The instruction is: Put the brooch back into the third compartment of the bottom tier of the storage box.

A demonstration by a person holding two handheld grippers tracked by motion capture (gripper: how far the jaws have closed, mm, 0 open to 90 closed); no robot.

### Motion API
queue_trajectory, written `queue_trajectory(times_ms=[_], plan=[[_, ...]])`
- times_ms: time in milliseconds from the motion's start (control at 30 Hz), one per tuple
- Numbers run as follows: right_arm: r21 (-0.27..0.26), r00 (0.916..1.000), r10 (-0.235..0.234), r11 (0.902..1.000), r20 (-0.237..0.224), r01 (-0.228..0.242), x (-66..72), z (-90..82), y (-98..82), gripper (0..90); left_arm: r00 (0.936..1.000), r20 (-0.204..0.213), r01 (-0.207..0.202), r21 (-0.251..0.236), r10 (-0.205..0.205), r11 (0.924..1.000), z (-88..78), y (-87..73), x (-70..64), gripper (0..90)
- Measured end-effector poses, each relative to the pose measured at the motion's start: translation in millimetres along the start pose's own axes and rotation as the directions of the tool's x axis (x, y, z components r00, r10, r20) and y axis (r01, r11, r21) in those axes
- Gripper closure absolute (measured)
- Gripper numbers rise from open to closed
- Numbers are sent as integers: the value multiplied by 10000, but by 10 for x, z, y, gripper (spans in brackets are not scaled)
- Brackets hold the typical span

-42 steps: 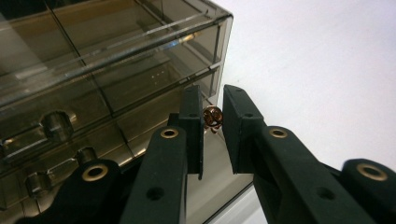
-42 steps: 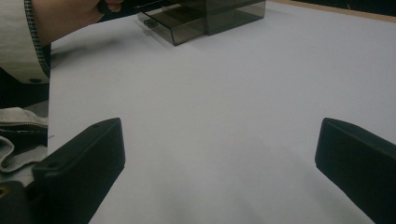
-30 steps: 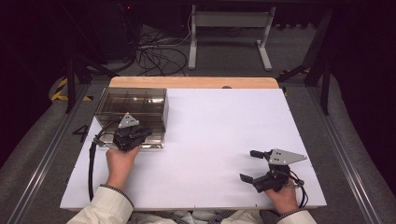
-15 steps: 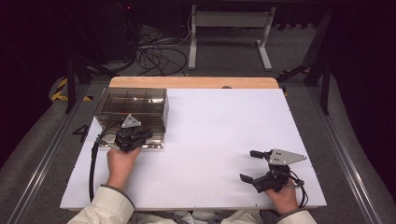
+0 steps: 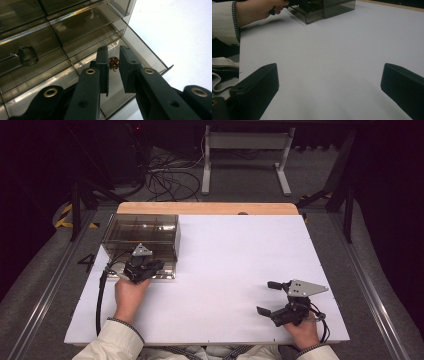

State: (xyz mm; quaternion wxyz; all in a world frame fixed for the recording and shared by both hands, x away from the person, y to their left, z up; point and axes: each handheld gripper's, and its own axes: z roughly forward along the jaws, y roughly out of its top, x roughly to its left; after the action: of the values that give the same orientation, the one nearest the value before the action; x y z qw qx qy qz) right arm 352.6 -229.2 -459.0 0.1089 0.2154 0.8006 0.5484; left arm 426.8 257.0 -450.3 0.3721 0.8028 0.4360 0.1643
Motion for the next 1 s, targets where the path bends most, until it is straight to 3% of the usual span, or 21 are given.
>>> queue_trajectory(times_ms=[633,1000], plan=[[2,10000,-11,10000,-32,11,-1,1,0,22,10000,-32,82,71,-82,9999,11,0,3,771],[5,10000,-8,10000,-40,8,1,3,0,21,9999,-34,-154,-388,153,9991,-82,32,-72,739]])
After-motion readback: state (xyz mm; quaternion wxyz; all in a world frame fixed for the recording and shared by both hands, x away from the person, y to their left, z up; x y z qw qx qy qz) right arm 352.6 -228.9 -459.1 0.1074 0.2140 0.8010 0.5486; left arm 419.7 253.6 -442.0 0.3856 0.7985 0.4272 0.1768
